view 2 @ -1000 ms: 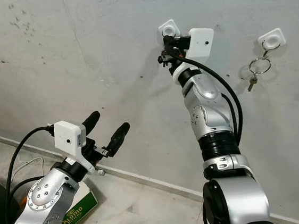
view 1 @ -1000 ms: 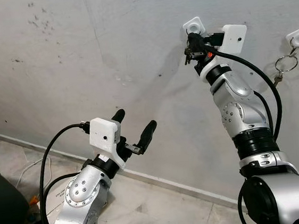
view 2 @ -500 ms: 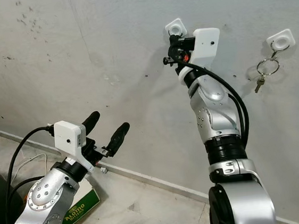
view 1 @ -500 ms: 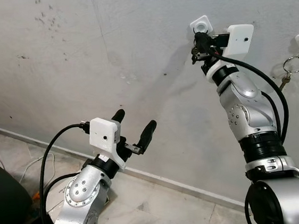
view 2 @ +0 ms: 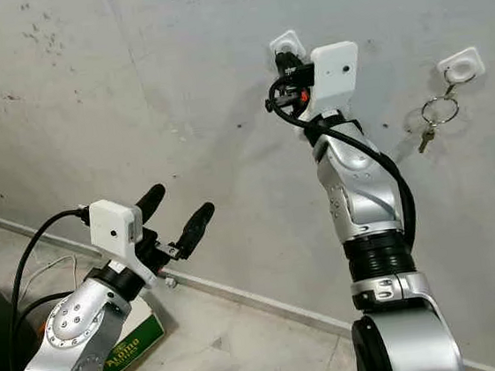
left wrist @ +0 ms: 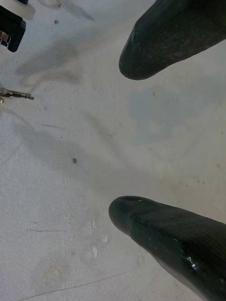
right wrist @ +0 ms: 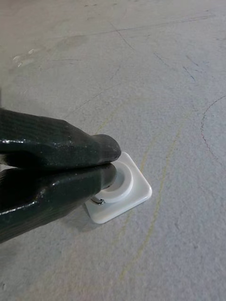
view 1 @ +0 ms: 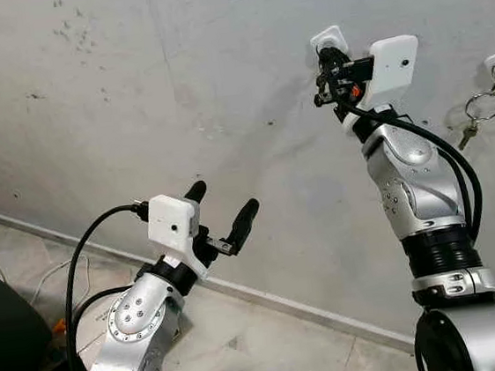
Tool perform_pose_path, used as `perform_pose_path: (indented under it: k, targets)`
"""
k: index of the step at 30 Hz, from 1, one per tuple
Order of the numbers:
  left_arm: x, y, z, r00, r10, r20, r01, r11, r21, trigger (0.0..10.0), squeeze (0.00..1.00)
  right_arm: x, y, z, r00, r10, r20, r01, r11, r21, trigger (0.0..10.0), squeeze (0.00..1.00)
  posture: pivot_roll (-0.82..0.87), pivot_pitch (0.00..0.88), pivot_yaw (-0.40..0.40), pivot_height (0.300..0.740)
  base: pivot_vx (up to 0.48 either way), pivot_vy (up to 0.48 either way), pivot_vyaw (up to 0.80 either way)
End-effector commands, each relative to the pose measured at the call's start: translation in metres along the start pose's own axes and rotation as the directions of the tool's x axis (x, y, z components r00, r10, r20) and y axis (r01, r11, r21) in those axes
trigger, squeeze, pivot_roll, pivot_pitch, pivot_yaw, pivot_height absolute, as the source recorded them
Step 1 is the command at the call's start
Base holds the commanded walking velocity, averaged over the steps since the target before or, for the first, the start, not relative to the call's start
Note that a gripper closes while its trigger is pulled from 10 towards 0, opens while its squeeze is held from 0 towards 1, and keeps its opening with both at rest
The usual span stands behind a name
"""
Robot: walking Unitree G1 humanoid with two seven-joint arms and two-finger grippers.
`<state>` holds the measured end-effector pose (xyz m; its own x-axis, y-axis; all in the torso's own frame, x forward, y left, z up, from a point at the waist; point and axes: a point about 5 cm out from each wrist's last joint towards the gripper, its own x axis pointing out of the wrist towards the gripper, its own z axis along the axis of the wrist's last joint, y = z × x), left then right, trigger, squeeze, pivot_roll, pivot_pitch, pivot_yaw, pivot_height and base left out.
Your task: Hang keys on a hook
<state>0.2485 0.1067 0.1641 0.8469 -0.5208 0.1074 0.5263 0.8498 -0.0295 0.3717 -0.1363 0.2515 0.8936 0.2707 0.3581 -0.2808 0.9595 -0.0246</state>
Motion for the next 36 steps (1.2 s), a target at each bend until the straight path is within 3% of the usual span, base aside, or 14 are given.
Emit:
perform_pose_path:
  k: [1,14,27,36]
  targets:
    - [0.001,0.002,-0.001,1.0,0.008,-0.008,-0.008,1.0,0.008,10.0,0.0,-0.003,0.0,0.001,1.0,-0.006,0.0,0.006,1.0,-0.001,10.0,0.0,0.11,0.03,0.021,0.74,0.0,0.0,0.0]
    - [0.002,0.002,-0.001,1.0,0.011,-0.008,-0.011,1.0,0.007,10.0,0.0,-0.003,0.004,-0.012,0.998,-0.027,-0.048,0.029,0.998,0.061,10.0,0.0,0.11,0.029,0.019,0.74,0.0,0.0,0.0]
    - [0.001,0.001,-0.001,1.0,0.012,-0.009,-0.012,1.0,0.004,10.0,0.0,-0.002,-0.006,-0.014,0.992,-0.11,-0.063,0.117,0.986,0.115,10.0,0.0,0.11,0.029,0.019,0.74,0.0,0.0,0.0]
    - [0.002,0.002,-0.001,1.0,0.012,-0.007,-0.012,1.0,0.005,10.0,0.0,0.0,0.005,-0.002,0.999,0.02,-0.029,-0.015,0.987,0.163,10.0,0.0,0.11,0.035,0.02,0.74,0.0,0.0,0.0]
